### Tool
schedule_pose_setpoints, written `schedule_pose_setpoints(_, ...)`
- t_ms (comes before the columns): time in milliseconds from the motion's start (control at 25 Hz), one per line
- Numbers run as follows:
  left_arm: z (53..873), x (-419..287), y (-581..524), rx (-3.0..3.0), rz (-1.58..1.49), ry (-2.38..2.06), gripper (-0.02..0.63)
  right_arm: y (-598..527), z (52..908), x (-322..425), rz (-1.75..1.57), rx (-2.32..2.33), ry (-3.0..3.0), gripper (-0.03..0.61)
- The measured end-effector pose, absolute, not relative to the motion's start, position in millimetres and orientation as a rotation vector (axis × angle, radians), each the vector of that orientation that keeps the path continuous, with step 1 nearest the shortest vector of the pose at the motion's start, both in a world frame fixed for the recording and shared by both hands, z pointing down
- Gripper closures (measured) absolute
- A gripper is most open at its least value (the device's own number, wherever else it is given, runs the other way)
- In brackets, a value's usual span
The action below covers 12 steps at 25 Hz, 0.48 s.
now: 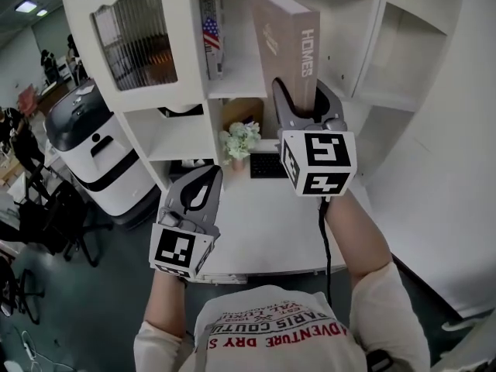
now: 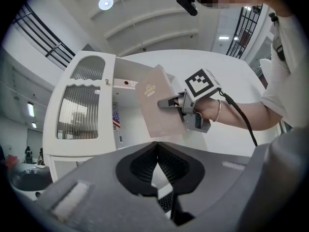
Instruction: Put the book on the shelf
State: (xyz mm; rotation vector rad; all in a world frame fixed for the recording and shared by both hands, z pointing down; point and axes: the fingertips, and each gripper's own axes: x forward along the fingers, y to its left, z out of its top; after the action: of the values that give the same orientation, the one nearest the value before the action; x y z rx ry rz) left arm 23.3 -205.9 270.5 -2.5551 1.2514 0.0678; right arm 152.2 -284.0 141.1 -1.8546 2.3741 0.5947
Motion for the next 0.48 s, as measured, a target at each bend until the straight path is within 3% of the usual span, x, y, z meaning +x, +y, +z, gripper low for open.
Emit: schedule_pose_setpoints(480, 266.2, -0.7, -223.8, -2.544, 0.081, 1.302, 0.609, -375.1, 141.0, 133.3, 0.536, -1.956, 2.409, 0.405)
